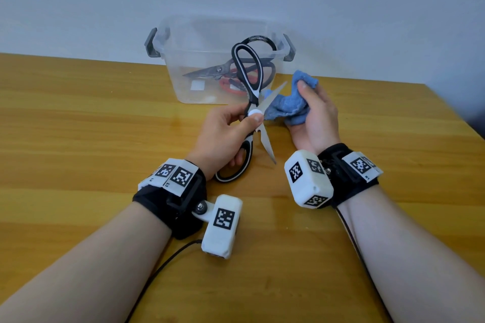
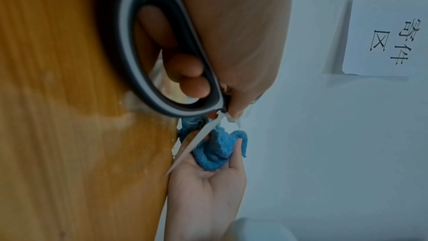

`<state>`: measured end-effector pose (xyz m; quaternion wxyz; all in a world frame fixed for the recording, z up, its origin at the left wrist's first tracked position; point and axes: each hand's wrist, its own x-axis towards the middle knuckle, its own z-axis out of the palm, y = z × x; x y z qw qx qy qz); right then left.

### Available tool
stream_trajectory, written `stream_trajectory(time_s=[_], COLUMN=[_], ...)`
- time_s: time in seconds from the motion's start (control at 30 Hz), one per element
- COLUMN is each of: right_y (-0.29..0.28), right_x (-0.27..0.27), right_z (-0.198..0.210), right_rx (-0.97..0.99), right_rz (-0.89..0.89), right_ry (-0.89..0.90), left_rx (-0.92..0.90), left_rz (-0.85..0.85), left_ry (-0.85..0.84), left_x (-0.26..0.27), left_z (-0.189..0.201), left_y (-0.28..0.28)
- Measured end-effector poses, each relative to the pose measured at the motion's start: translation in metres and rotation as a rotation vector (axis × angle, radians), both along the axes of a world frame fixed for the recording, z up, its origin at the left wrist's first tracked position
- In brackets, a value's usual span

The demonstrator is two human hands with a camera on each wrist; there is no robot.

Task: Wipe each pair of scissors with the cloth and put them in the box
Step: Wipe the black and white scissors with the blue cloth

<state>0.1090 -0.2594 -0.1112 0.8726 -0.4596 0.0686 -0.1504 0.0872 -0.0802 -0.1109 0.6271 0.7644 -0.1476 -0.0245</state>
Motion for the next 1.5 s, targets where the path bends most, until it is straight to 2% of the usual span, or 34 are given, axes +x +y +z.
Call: stream_trajectory(time_s=[0.1, 0.2, 0.27, 0.4, 0.53, 0.63, 0.7, 0.77, 0.87, 0.93, 1.13, 1.23, 1.33, 1.37, 1.5], right_y=[0.003, 0.011, 0.015, 0.013, 0.009, 0.005, 0.004, 0.005, 0.012, 0.013, 0.011, 0.009, 0.005, 0.006, 0.012], right_x=[-0.003, -0.012, -0.015, -0.013, -0.007, -0.005, -0.006, -0.008, -0.012, -0.012, -0.010, -0.007, -0.009, -0.011, -0.016], right_z=[0.004, 0.005, 0.004, 0.002, 0.000, 0.003, 0.005, 0.007, 0.007, 0.006, 0.002, 0.003, 0.008, 0.009, 0.006], right_rx=[-0.068, -0.417, -0.552, -0.518, -0.301, -0.099, -0.068, -0.133, -0.350, -0.404, -0.362, -0.242, -0.122, -0.159, -0.513], right_rz=[0.096, 0.214, 0.262, 0.172, 0.007, 0.023, 0.047, 0.104, 0.234, 0.277, 0.179, 0.058, 0.079, 0.117, 0.256], right_ry=[0.001, -0.060, -0.101, -0.079, -0.017, 0.010, 0.002, -0.010, -0.055, -0.067, -0.051, -0.012, -0.011, -0.005, 0.020], left_rx=[-0.020, -0.032, -0.035, -0.034, -0.006, 0.009, -0.007, -0.033, -0.058, -0.061, -0.075, -0.056, -0.050, -0.054, -0.069], left_rz=[0.043, 0.038, 0.019, -0.009, -0.028, -0.019, 0.008, 0.039, 0.051, 0.036, -0.014, -0.001, 0.014, 0.022, 0.034], left_ry=[-0.012, -0.029, -0.037, -0.038, -0.043, -0.041, -0.034, -0.035, -0.052, -0.057, -0.053, -0.049, -0.062, -0.058, -0.043], left_x=[0.001, 0.003, 0.002, 0.002, 0.000, -0.002, -0.001, 0.000, 0.000, 0.000, -0.003, -0.003, -0.002, -0.001, 0.001], left_z=[-0.001, -0.002, -0.001, -0.001, -0.001, 0.001, 0.000, -0.001, 0.000, 0.000, 0.002, 0.001, 0.001, 0.000, -0.001], left_y=[0.000, 0.000, 0.001, 0.002, 0.001, 0.000, 0.000, 0.000, 0.000, 0.000, 0.001, 0.000, 0.000, 0.000, 0.000])
